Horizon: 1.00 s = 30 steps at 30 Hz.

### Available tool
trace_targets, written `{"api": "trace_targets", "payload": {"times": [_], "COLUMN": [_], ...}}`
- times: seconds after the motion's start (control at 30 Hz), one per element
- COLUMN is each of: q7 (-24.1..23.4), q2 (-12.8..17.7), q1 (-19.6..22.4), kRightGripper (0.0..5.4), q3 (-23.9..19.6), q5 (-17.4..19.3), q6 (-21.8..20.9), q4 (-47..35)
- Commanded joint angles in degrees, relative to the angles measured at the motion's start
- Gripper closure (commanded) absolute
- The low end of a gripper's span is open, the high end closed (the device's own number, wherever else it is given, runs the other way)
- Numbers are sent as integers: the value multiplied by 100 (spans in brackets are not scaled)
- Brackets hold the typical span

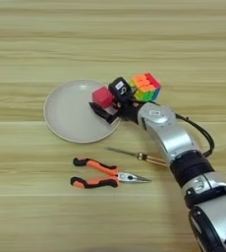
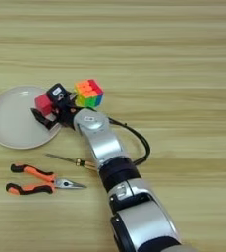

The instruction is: Move the objects on the table

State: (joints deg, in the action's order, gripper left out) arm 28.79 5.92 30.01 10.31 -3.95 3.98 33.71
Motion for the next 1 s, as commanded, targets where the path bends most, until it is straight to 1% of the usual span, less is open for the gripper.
{"api": "trace_targets", "payload": {"times": [0.03,0.4,0.6,0.73,0.87,1.0], "q7": [-97,-83,-73,-48,7,103], "q2": [-23,-35,-29,-6,48,85], "q1": [518,518,503,468,423,292], "kRightGripper": [147,297,302,302,302,302], "q3": [-40,-30,-37,-61,-130,-148], "q5": [-5,-28,-19,17,107,190], "q6": [-236,-293,-315,-312,-256,-79], "q4": [-165,-87,-96,-250,-642,-1229]}}
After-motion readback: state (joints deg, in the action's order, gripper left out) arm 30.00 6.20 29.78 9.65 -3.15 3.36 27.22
